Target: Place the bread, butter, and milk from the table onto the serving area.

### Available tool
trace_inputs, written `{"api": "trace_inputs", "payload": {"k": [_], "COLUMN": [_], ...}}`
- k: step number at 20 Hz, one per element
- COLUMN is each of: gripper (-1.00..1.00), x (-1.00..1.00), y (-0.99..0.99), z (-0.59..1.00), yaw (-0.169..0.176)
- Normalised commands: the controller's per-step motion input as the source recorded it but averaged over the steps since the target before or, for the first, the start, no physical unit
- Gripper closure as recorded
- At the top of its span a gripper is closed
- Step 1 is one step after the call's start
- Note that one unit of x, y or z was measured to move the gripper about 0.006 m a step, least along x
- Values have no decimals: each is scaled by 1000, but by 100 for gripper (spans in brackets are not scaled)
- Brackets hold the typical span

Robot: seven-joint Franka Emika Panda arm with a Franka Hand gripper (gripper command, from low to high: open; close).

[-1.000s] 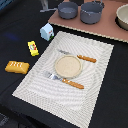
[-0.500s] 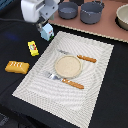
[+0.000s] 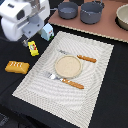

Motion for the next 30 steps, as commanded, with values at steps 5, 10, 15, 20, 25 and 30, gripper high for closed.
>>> {"api": "trace_inputs", "payload": {"k": [5,10,15,20,25,30], "gripper": [-100,-100,-100,-100,-100,-100], "x": [-90,-123,-55,-33,0,0], "y": [-667,-590,-371,-94,-65,-113], "z": [-315,-295,-330,-379,-341,-253], "yaw": [77,105,71,19,5,0]}}
